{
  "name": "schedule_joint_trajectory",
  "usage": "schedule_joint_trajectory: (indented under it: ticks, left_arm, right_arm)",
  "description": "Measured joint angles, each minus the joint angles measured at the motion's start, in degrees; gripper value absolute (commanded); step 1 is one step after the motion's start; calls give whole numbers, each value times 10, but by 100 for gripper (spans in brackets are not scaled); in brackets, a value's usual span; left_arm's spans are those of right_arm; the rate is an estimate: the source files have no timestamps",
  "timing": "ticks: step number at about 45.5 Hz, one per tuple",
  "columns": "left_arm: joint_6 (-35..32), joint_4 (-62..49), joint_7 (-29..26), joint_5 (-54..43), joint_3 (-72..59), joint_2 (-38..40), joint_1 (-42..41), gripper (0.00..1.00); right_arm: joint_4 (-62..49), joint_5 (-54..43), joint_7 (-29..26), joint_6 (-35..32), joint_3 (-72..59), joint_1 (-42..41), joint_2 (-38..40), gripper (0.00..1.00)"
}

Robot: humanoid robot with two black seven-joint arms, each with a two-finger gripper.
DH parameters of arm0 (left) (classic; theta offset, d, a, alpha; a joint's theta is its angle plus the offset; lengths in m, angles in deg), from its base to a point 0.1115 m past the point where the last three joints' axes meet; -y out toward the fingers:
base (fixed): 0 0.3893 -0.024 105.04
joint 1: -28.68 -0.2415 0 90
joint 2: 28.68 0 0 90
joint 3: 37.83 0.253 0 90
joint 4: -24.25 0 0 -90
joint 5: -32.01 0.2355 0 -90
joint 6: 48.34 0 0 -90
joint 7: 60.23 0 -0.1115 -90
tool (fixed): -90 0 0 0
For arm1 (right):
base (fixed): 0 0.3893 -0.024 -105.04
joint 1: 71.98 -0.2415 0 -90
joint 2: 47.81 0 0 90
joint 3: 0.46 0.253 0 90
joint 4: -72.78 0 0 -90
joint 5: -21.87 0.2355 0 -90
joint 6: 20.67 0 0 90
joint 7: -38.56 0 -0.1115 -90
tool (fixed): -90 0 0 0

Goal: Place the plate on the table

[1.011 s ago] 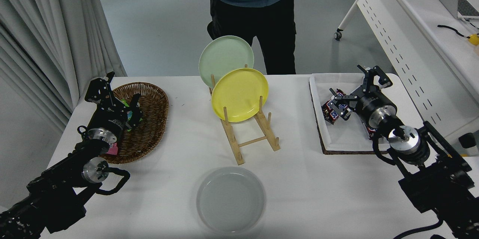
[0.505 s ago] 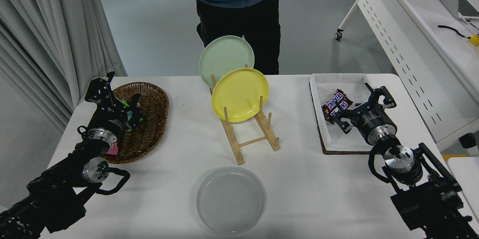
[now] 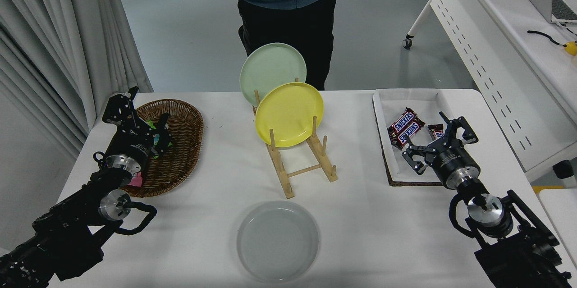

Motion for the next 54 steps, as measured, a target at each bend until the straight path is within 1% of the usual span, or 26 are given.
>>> schedule_joint_trajectory:
  ticks: [18, 32, 46, 54]
  left_arm:
    - [0, 0, 0, 0, 0, 0, 0, 100]
    - [0, 0, 0, 0, 0, 0, 0, 100]
    - [0, 0, 0, 0, 0, 0, 0, 100]
    - [0, 0, 0, 0, 0, 0, 0, 100]
  right_arm:
    - [-19, 10, 1, -7, -3, -15, -2, 99]
    - [-28, 12, 1, 11, -29, -59, -1, 99]
    - [-74, 13, 4, 14, -39, -114, -1, 99]
    - [-83, 13, 9, 13, -41, -124, -2, 99]
